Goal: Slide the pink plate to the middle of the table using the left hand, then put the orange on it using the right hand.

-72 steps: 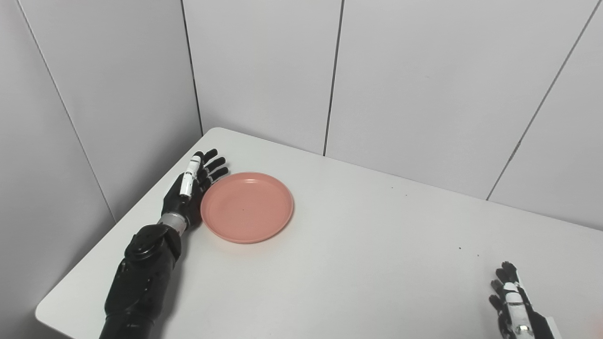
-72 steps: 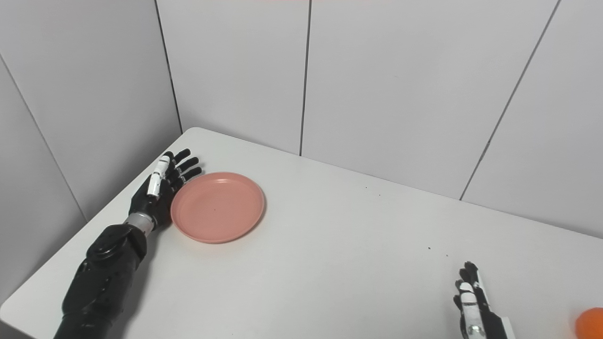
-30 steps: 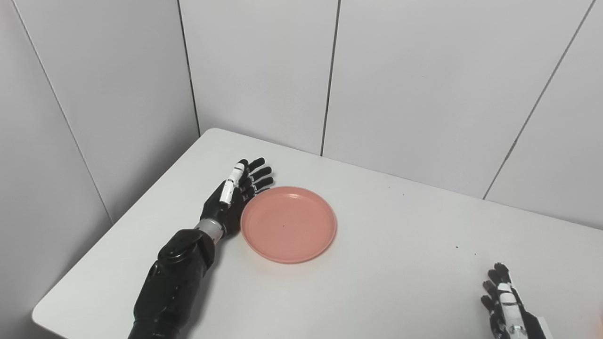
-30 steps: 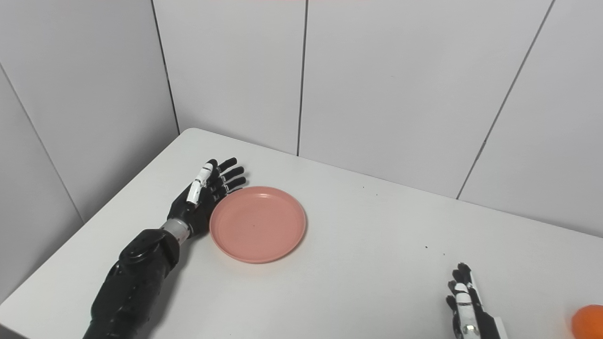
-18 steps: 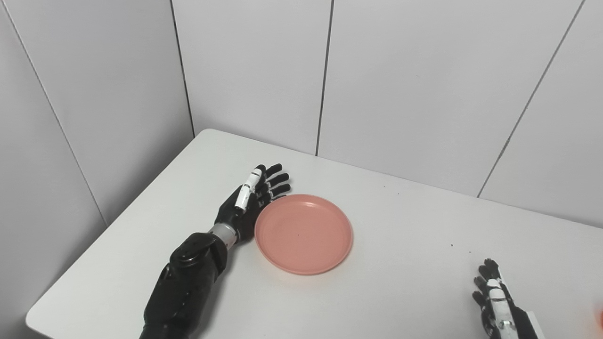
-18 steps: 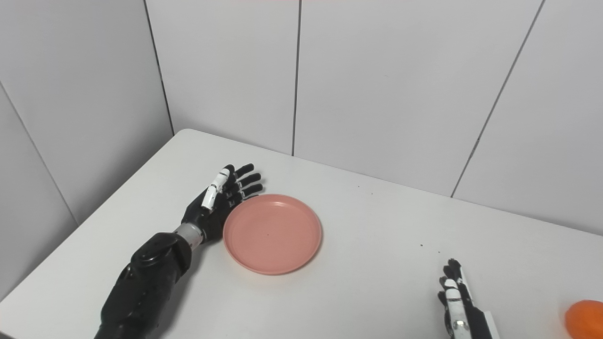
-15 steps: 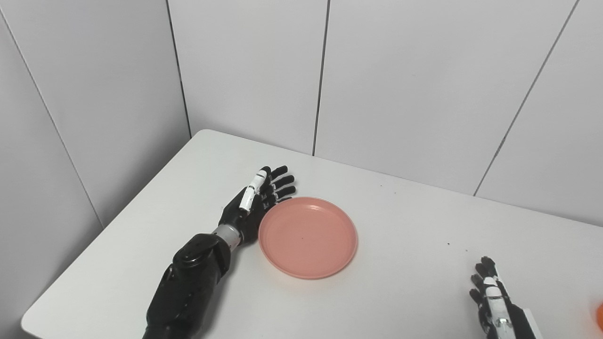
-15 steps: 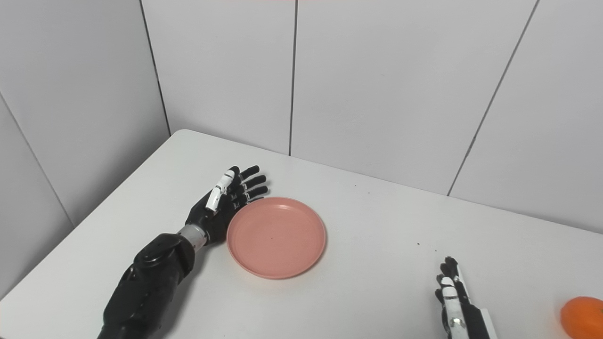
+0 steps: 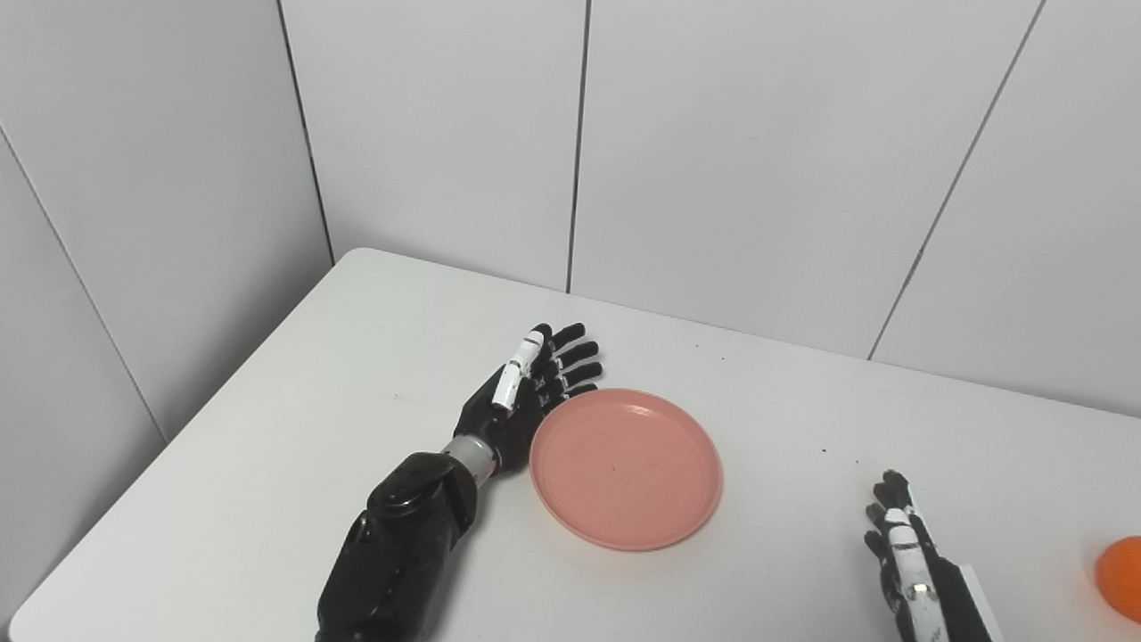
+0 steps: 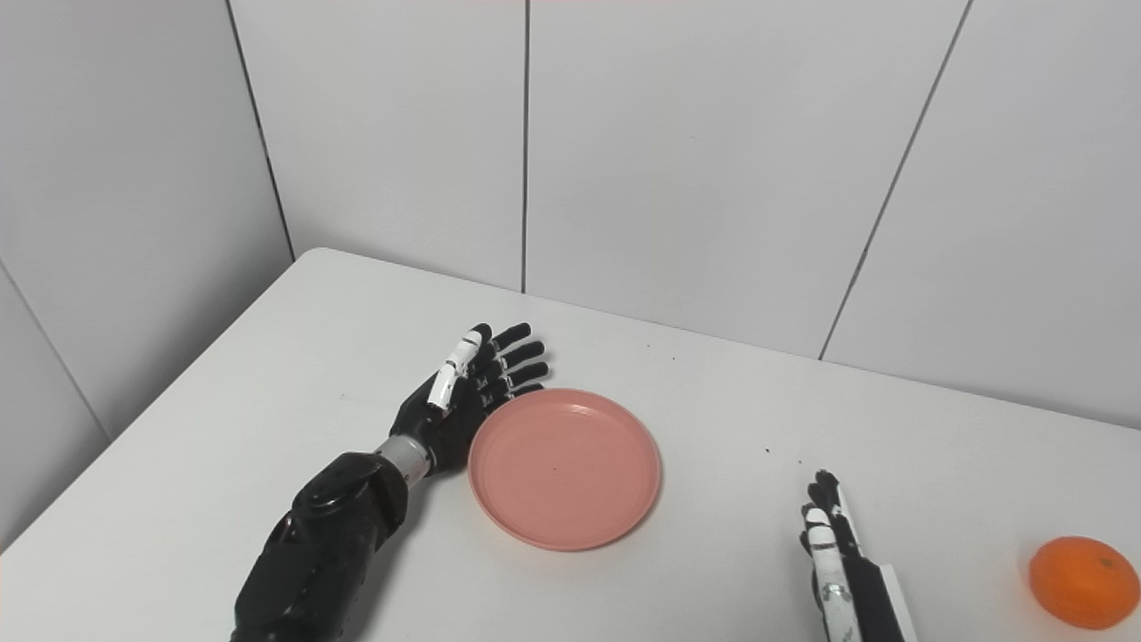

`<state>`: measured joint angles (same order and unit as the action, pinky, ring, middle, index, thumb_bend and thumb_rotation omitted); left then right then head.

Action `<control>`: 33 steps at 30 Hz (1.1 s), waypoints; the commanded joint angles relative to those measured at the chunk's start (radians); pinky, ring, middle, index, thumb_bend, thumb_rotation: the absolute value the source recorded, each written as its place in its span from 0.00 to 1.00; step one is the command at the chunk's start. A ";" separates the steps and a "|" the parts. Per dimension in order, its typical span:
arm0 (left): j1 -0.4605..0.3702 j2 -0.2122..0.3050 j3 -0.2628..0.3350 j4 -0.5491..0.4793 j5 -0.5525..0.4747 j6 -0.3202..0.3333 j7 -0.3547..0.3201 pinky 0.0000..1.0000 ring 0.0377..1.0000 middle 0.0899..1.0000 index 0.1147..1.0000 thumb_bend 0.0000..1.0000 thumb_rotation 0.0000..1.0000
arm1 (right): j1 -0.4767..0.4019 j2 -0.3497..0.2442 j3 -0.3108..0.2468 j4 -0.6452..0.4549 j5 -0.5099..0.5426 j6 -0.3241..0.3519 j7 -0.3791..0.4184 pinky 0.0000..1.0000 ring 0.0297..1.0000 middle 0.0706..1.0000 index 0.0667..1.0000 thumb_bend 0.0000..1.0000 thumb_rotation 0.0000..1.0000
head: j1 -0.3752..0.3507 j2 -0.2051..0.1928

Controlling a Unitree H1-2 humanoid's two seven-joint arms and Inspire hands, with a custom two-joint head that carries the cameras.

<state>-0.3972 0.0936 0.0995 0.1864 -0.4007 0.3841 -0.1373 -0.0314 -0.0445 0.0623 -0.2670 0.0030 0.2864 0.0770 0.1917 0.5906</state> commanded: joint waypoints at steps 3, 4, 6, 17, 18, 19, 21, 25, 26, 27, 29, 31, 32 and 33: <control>0.010 -0.035 -0.026 -0.004 0.022 0.055 0.015 0.86 0.87 0.87 0.86 0.34 1.00 | -0.027 0.006 0.011 -0.050 -0.023 0.002 -0.008 1.00 1.00 1.00 1.00 0.14 1.00 | -0.024 0.018; 0.011 -0.039 -0.030 -0.009 0.027 0.058 0.017 0.85 0.87 0.87 0.86 0.34 1.00 | -0.028 0.008 0.011 -0.052 -0.024 0.006 -0.009 1.00 1.00 1.00 1.00 0.15 1.00 | -0.031 0.025; 0.014 -0.050 -0.050 -0.026 0.049 0.061 0.024 0.85 0.86 0.87 0.86 0.34 1.00 | -0.029 0.011 0.013 -0.058 -0.029 0.019 -0.012 1.00 1.00 1.00 1.00 0.15 1.00 | -0.040 0.031; 0.049 -0.155 -0.071 -0.114 0.083 0.059 0.072 0.87 0.88 0.88 0.88 0.37 1.00 | -0.031 0.018 0.020 -0.086 -0.045 0.058 -0.013 1.00 1.00 1.00 1.00 0.16 1.00 | -0.075 0.064; 0.055 -0.161 -0.073 -0.128 0.084 0.063 0.074 0.87 0.88 0.88 0.88 0.37 1.00 | -0.033 0.018 0.023 -0.085 -0.051 0.057 -0.013 1.00 1.00 1.00 1.00 0.16 1.00 | -0.086 0.071; 0.062 -0.166 -0.074 -0.141 0.085 0.064 0.076 0.87 0.88 0.88 0.88 0.37 1.00 | -0.034 0.018 0.025 -0.086 -0.055 0.059 -0.013 1.00 1.00 1.00 1.00 0.17 1.00 | -0.091 0.074; 0.076 -0.173 -0.076 -0.162 0.084 0.058 0.072 0.87 0.88 0.89 0.88 0.36 1.00 | -0.037 0.021 0.028 -0.087 -0.063 0.067 -0.016 1.00 1.00 1.00 1.00 0.18 1.00 | -0.097 0.077; 0.104 -0.173 -0.087 -0.196 0.086 0.055 0.064 0.88 0.88 0.89 0.89 0.36 1.00 | -0.041 0.034 0.033 -0.094 -0.079 0.083 -0.025 1.00 0.99 1.00 1.00 0.18 1.00 | -0.137 0.085; 0.108 -0.170 -0.089 -0.196 0.087 0.050 0.062 0.88 0.88 0.89 0.89 0.36 1.00 | -0.042 0.037 0.034 -0.092 -0.084 0.085 -0.028 1.00 0.99 1.00 1.00 0.18 1.00 | -0.142 0.086; 0.110 -0.166 -0.090 -0.197 0.090 0.046 0.061 0.87 0.88 0.89 0.88 0.36 1.00 | -0.043 0.040 0.036 -0.091 -0.088 0.086 -0.030 1.00 0.99 1.00 1.00 0.18 1.00 | -0.160 0.088; 0.113 -0.161 -0.089 -0.199 0.093 0.041 0.058 0.88 0.88 0.89 0.88 0.35 1.00 | -0.045 0.044 0.037 -0.092 -0.094 0.091 -0.030 1.00 0.99 1.00 1.00 0.17 1.00 | -0.180 0.090; 0.117 -0.154 -0.089 -0.201 0.094 0.031 0.050 0.89 0.89 0.90 0.89 0.35 1.00 | -0.046 0.048 0.038 -0.092 -0.101 0.096 -0.030 1.00 0.99 1.00 1.00 0.18 1.00 | -0.196 0.091; 0.118 -0.152 -0.089 -0.201 0.094 0.028 0.047 0.89 0.89 0.90 0.89 0.35 1.00 | -0.046 0.050 0.038 -0.091 -0.103 0.098 -0.031 1.00 0.99 1.00 1.00 0.18 1.00 | -0.196 0.091; 0.120 -0.149 -0.087 -0.200 0.092 0.025 0.044 0.90 0.90 0.90 0.89 0.35 1.00 | -0.048 0.053 0.039 -0.092 -0.107 0.107 -0.033 1.00 0.98 1.00 1.00 0.18 1.00 | -0.207 0.090</control>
<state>-0.2808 -0.0628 0.0143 0.0037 -0.3188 0.4243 -0.0865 -0.0504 0.0032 0.1010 -0.3236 -0.0970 0.3886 0.0563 -0.0168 0.6811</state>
